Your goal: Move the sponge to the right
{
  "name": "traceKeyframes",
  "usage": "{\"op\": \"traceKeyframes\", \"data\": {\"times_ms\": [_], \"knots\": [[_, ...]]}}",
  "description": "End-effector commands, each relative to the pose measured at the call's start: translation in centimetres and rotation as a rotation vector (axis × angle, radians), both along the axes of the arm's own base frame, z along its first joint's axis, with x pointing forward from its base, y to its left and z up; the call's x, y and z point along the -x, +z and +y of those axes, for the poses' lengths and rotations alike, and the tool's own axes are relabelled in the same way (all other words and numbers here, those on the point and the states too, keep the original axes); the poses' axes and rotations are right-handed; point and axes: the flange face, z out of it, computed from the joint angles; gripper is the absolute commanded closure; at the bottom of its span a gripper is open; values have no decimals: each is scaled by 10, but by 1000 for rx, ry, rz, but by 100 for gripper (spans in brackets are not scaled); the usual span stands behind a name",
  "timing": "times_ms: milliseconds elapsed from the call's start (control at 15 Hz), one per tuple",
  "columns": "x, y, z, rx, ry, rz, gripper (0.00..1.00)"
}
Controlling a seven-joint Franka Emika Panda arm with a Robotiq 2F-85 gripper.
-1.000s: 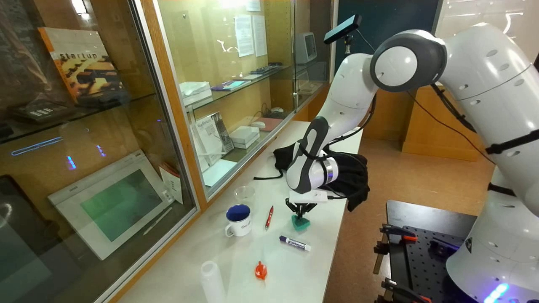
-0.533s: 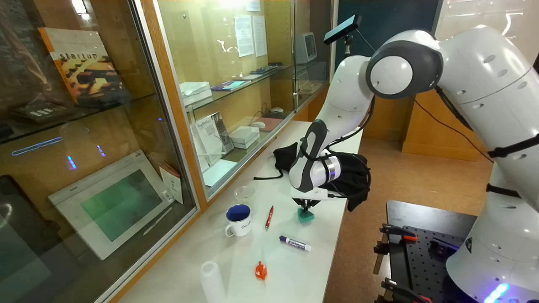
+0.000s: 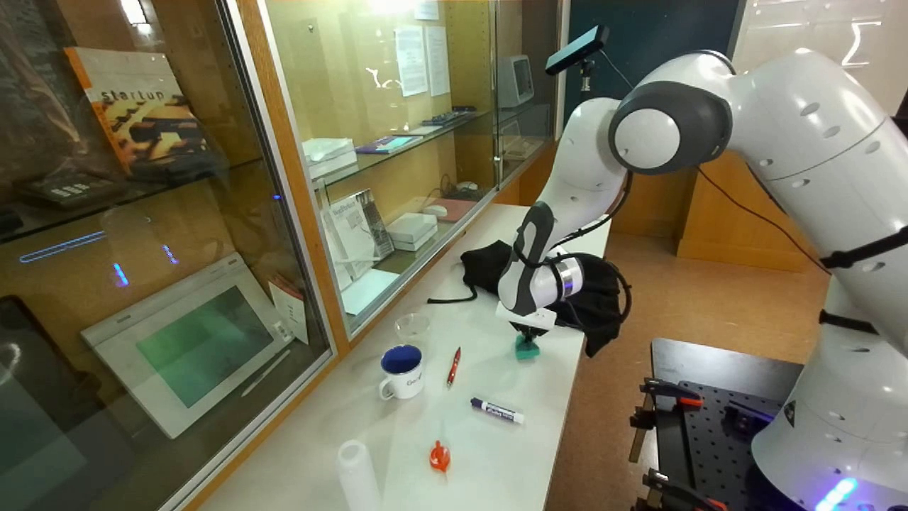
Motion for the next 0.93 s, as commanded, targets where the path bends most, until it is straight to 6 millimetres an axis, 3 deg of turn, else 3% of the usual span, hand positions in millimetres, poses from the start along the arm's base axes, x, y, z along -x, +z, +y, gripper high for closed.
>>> {"op": "traceKeyframes", "data": {"times_ms": [0, 200, 533, 600, 733, 867], "knots": [[-3, 17, 2, -55, -17, -68, 99], [-18, 32, 3, -99, -36, -150, 99], [-66, 46, 5, -114, -76, -249, 99], [-73, 48, 5, -107, -83, -259, 70], [-83, 51, 4, -99, -92, -273, 62], [-89, 51, 3, -92, -103, -279, 47]]}}
